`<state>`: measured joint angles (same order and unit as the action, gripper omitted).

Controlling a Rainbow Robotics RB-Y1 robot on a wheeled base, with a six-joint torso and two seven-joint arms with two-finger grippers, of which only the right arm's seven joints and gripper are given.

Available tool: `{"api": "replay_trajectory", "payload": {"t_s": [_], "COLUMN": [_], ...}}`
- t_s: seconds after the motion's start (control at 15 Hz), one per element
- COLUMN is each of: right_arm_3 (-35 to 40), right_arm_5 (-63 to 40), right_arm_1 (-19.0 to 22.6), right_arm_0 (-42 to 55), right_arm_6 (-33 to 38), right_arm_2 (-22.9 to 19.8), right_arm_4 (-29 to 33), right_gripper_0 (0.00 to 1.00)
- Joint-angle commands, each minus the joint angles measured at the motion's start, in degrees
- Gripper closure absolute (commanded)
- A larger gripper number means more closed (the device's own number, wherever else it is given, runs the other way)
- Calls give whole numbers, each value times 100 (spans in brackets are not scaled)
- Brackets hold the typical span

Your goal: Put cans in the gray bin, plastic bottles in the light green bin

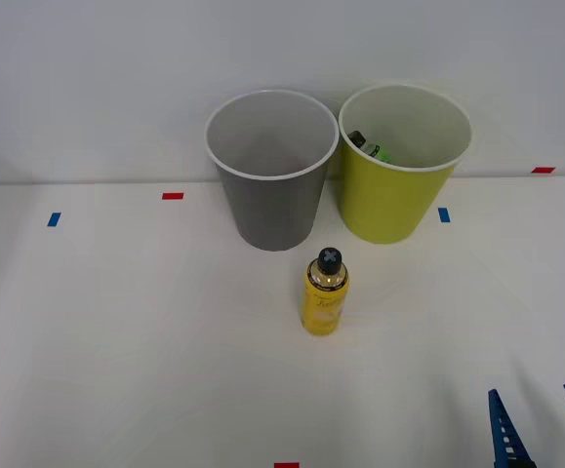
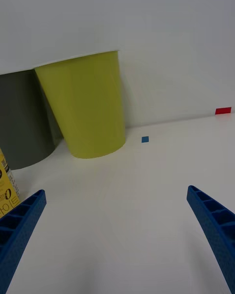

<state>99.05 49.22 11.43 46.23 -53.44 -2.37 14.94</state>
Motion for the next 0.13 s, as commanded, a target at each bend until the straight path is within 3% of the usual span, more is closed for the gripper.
{"api": "replay_trajectory", "payload": {"t_s": [0.07,0.13], "right_arm_3": [0,0], "right_arm_5": [0,0], "right_arm_1": [0,0], "right_arm_0": [0,0], "right_arm_6": [0,0], "right_arm_2": [0,0], "right_arm_4": [0,0], "right_gripper_0": [0,0]}}
